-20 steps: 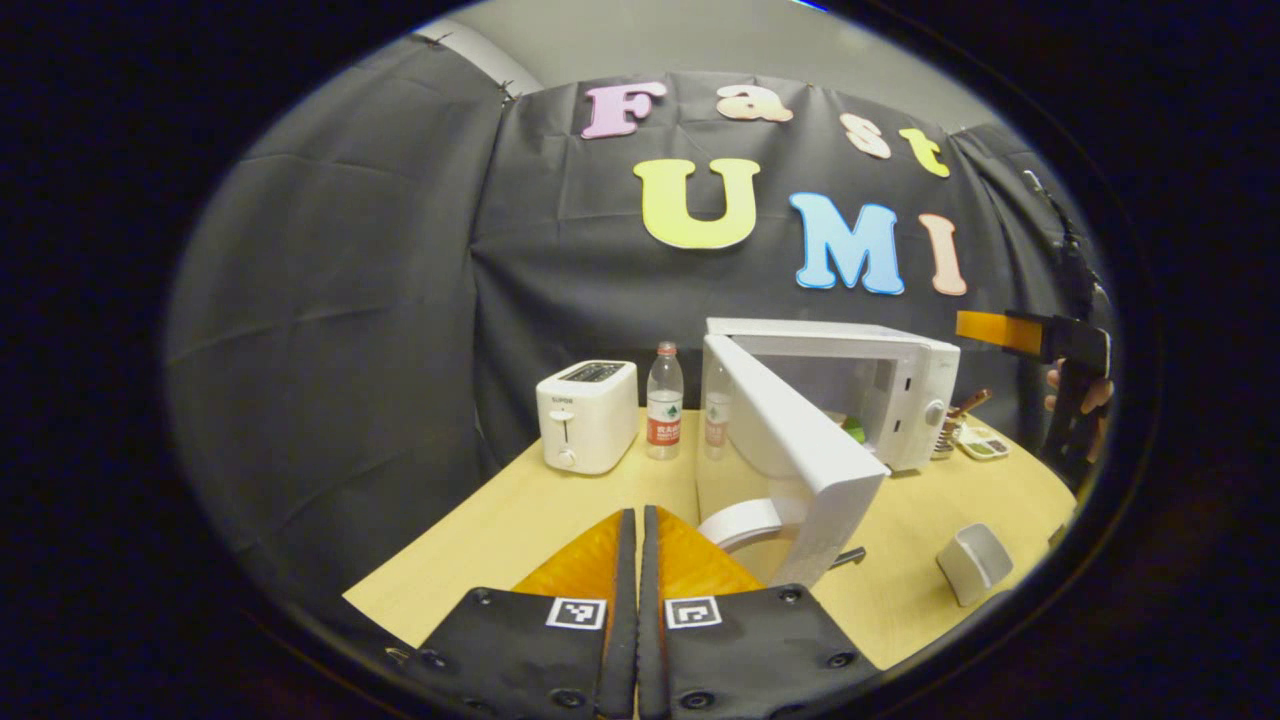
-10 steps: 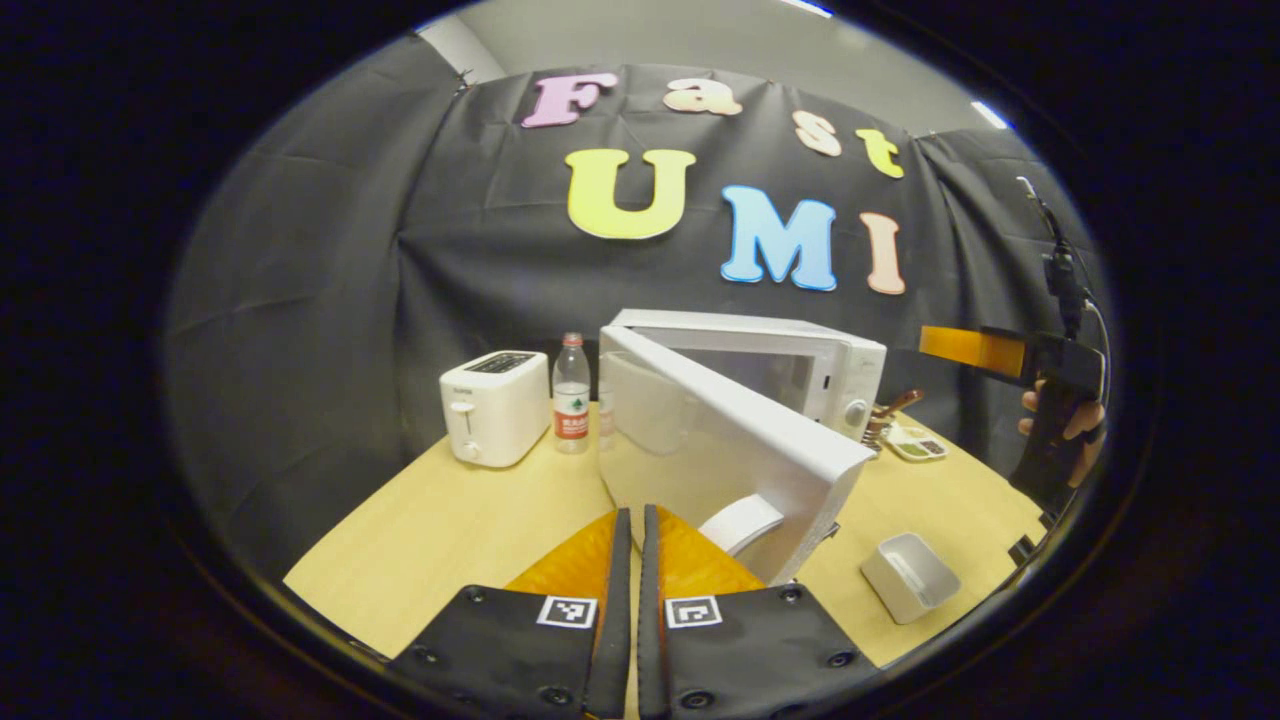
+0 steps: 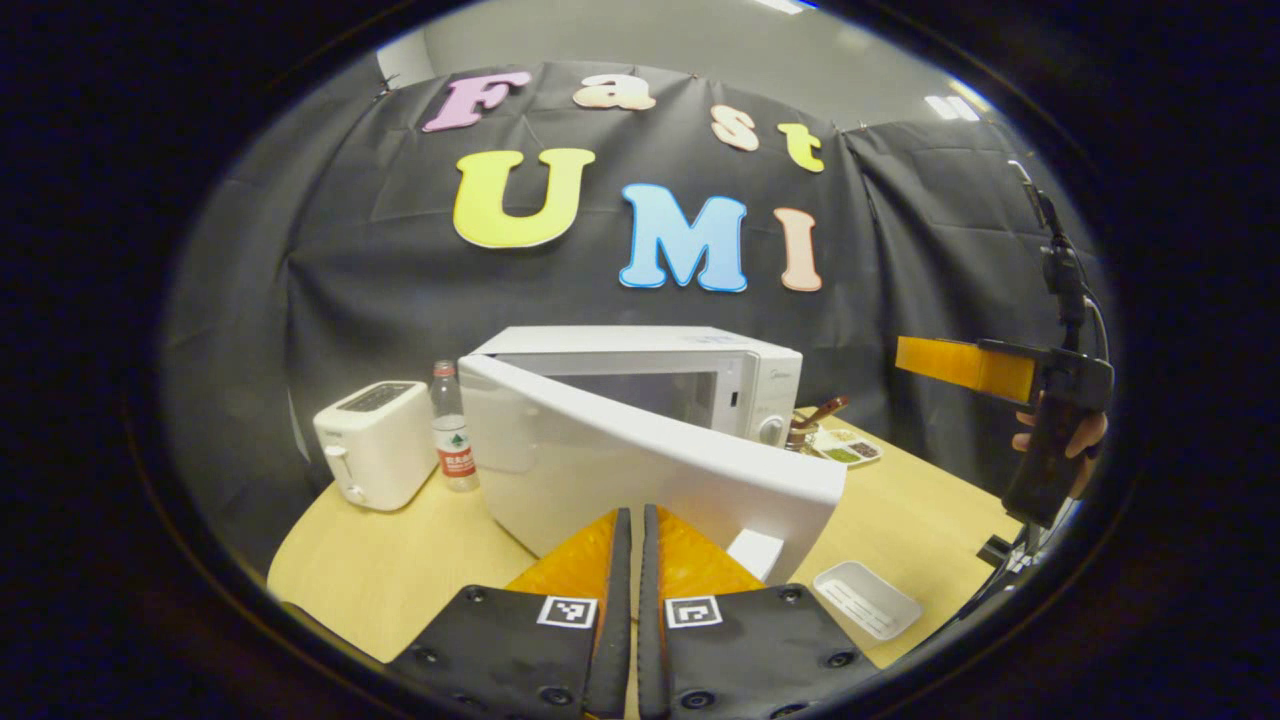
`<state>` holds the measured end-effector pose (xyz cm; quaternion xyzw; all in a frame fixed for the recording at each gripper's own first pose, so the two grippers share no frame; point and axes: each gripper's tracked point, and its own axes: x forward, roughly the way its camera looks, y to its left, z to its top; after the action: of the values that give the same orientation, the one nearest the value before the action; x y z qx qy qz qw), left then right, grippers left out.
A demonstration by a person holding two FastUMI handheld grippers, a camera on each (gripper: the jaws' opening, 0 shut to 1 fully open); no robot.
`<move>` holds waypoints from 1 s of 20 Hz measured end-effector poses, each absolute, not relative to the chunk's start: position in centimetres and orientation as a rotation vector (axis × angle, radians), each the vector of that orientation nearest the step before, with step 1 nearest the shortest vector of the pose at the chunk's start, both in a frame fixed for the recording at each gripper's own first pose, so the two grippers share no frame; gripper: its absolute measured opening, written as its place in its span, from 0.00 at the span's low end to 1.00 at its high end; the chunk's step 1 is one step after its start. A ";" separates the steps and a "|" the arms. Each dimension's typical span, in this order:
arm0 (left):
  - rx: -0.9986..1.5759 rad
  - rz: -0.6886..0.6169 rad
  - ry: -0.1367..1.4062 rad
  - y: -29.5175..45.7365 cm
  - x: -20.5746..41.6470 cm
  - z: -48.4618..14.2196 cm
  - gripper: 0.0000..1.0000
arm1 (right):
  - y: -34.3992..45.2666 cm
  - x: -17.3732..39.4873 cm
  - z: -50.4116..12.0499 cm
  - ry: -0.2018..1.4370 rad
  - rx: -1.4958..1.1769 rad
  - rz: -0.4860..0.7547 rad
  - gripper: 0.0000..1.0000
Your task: Open the microwave oven with the left hand, put the food in, and close the microwave oven.
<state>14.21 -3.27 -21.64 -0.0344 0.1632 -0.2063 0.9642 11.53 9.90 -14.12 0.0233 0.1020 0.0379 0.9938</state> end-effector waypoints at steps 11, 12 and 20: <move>-0.117 -0.471 0.336 -9.3 22.3 -21.9 0.11 | 5.3 9.4 -14.6 0.230 0.026 -0.030 0.98; -0.107 -0.464 0.342 -9.5 23.1 -22.2 0.11 | 4.9 9.2 -14.6 0.230 0.021 -0.039 0.98; -0.086 -0.445 0.341 -12.2 28.5 -22.7 0.11 | 1.9 7.7 -15.0 0.248 0.025 -0.103 0.98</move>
<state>28.53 -12.22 -22.67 -0.0426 0.1680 -0.2194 0.9601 7.72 1.86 -14.95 0.0123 0.1237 -0.0514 0.9909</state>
